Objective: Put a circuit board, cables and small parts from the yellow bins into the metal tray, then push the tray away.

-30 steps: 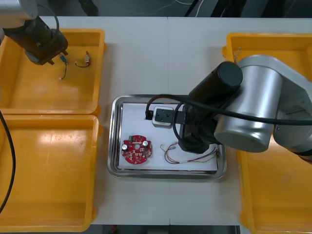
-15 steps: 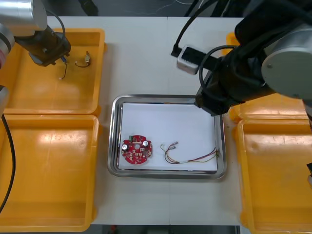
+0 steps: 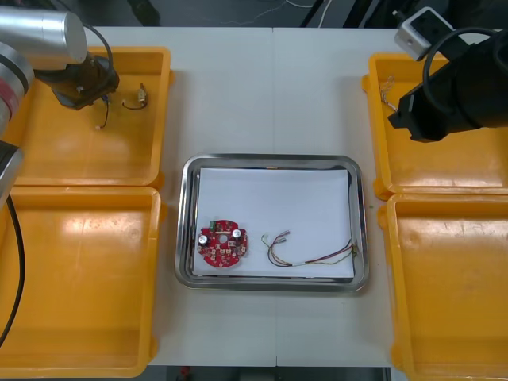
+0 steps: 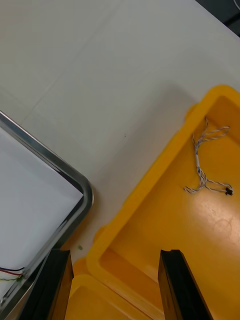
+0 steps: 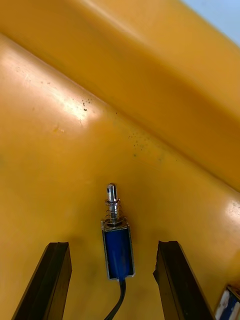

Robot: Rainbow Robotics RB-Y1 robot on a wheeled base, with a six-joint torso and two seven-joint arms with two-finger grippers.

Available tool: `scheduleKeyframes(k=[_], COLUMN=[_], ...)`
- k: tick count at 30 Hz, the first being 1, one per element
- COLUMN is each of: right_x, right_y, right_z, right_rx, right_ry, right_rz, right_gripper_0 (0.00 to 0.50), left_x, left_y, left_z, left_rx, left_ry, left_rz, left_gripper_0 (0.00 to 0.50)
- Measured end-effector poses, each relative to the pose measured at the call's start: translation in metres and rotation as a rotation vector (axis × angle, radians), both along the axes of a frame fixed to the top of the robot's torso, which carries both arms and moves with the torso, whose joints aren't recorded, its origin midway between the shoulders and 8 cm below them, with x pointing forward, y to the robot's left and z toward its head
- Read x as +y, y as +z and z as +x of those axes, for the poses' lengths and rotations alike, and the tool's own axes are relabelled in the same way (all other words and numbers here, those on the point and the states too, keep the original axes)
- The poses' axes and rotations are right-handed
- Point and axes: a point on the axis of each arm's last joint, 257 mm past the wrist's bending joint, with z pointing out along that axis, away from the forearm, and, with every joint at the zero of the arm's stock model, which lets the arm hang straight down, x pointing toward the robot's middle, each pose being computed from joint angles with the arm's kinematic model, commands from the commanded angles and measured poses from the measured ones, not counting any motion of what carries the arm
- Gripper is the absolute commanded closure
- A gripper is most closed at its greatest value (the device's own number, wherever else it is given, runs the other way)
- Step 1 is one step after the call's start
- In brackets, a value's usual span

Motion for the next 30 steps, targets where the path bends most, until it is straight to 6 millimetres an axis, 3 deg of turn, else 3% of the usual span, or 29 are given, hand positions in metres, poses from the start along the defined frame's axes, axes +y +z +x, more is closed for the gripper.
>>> scheduleKeyframes(k=[8,15,16,17,18,19,20,30], right_x=[-0.068,-0.108,-0.113,-0.117,-0.121,-0.123,-0.125,-0.141], right_y=[-0.006,-0.017,-0.019,-0.022,-0.025,-0.026,-0.028,-0.036], right_z=[0.019,0.025,0.026,0.027,0.028,0.029,0.03,0.049], right_rx=[0.041,0.078,0.086,0.097,0.106,0.114,0.125,0.217], right_ry=[-0.208,-0.33,-0.344,-0.359,-0.37,-0.378,-0.385,-0.471], right_rz=[0.058,0.066,0.064,0.063,0.062,0.062,0.065,0.102], right_gripper_0=[0.0,0.0,0.0,0.0,0.0,0.0,0.0,0.0], left_x=[-0.005,-0.006,-0.005,-0.005,-0.005,-0.005,-0.005,-0.005], left_y=[-0.005,-0.004,-0.004,-0.005,-0.005,-0.005,-0.005,-0.005], left_z=[0.005,0.009,0.009,0.009,0.009,0.009,0.009,0.009], left_rx=[-0.024,-0.041,-0.039,-0.039,-0.038,-0.038,-0.038,-0.039], left_ry=[-0.004,-0.02,-0.022,-0.023,-0.023,-0.023,-0.023,-0.023], left_rz=[-0.002,0.036,0.041,0.044,0.045,0.045,0.045,0.045], left_gripper_0=[0.0,0.012,0.069,0.181,0.349,0.457,0.5,0.5])
